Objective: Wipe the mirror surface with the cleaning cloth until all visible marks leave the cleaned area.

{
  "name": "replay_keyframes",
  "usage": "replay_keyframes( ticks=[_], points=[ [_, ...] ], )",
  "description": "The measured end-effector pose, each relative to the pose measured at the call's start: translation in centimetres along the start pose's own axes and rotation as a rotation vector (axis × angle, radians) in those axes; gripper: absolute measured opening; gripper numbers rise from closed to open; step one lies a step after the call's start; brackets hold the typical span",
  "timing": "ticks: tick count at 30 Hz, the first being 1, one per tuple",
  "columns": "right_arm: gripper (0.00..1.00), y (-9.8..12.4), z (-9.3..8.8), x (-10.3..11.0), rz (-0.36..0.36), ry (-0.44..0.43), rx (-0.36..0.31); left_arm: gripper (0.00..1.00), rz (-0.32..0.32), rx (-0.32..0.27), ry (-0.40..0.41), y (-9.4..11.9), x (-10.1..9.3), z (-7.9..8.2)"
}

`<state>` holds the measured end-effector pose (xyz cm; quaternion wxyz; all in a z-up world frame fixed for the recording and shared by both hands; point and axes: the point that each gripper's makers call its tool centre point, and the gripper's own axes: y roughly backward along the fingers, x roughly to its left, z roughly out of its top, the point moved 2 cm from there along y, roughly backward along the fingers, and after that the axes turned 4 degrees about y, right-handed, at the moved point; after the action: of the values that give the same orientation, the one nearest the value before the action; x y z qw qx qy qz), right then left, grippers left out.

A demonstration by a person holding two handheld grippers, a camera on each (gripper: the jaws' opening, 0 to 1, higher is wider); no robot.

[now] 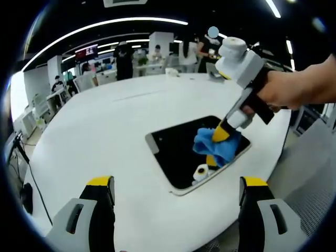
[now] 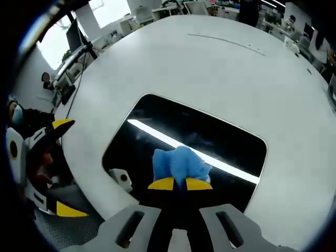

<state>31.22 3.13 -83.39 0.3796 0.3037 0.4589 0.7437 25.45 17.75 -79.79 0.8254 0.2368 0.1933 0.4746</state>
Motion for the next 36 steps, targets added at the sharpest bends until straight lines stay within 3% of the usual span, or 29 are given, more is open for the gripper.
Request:
replay_keyframes(
  ticks=[22, 24, 26, 36],
  points=[
    [0.0, 0.7, -1.8, 1.1, 0.018, 0.003, -0.015, 0.99, 0.008, 0.003, 0.009, 0.0, 0.2, 0.0],
    [0.0, 0.7, -2.0, 1.3, 0.02, 0.003, -0.016, 0.99, 0.008, -0.005, 0.011, 0.0, 0.2, 0.1],
    [0.0, 0.8, -2.1, 1.4, 0.02, 0.003, -0.019, 0.99, -0.025, -0.057, 0.026, 0.1, -0.3, 0.9],
    [0.0, 0.9, -2.8, 2.0, 0.029, 0.014, -0.023, 0.99, -0.007, -0.053, 0.053, 0.1, 0.0, 0.9]
  ],
)
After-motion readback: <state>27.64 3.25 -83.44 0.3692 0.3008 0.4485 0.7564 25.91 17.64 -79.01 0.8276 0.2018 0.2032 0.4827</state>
